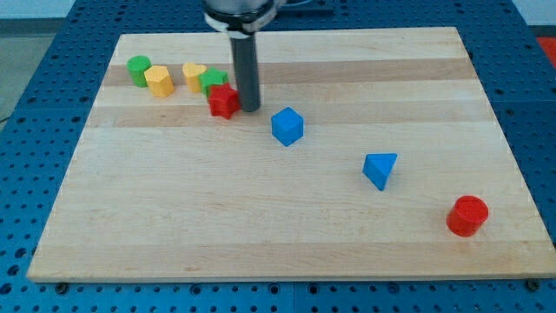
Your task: Move your arm towards red circle
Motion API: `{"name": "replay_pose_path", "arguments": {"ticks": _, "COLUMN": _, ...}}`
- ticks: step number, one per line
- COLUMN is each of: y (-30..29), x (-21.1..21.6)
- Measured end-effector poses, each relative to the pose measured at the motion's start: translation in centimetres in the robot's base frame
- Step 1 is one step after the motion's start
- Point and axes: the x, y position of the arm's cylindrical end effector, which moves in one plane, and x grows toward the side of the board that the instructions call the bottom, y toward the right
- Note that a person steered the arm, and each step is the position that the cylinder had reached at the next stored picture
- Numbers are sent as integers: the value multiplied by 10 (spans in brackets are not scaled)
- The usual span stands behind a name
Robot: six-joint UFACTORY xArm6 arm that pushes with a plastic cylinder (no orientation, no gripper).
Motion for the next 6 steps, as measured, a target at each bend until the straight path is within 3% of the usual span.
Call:
{"name": "replay_pose_path", "arguments": {"ticks": 2, "y": -34, "x": -13}}
{"name": "replay_pose_path", "arguments": {"ticks": 3, "y": -79, "x": 41}}
{"name": "replay_pose_path", "arguments": {"ticks": 4, "y": -59, "x": 61}}
{"name": "replay_pose_path", "arguments": {"ticks": 5, "y": 22, "x": 180}}
{"name": "replay_pose_path", "arguments": {"ticks": 6, "y": 160, "x": 247}}
